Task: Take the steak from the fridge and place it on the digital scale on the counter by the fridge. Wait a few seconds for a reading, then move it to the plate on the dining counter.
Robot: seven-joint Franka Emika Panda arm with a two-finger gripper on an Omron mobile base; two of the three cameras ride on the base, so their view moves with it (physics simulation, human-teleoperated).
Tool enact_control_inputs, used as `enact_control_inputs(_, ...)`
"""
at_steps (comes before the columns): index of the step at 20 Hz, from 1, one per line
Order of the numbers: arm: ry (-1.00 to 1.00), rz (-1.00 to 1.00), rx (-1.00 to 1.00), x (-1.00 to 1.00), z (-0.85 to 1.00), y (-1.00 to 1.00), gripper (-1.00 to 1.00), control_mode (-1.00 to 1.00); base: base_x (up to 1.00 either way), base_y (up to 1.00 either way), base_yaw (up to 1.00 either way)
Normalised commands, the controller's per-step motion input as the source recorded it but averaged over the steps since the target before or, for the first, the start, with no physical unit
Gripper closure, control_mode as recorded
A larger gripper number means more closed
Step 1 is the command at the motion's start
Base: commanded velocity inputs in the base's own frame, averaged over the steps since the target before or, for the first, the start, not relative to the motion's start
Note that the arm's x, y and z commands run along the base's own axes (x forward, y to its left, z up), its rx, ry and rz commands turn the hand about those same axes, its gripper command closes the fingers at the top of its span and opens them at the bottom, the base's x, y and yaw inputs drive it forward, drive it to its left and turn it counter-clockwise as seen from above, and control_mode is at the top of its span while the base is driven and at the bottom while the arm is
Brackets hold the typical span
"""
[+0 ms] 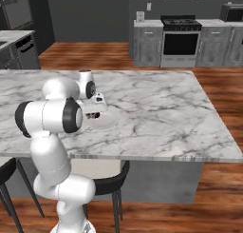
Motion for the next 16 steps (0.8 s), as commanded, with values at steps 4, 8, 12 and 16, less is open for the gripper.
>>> enact_control_inputs(4, -0.03, 0.0, 0.04, 0.7, -0.06, -0.03, 1.0, -1.0, 0.0, 0.0, 0.0)
enact_control_inputs(8, 0.01, 0.0, 0.01, 0.52, -0.17, 0.0, 1.0, -1.0, 0.0, 0.0, 0.0)
enact_control_inputs(12, 0.08, 0.0, 0.0, 0.55, -0.35, 0.0, 1.0, -1.0, 0.0, 0.0, 0.0)
enact_control_inputs(16, 0.04, 0.0, 0.0, 0.14, -0.54, -0.01, 1.0, -1.0, 0.0, 0.0, 0.0)
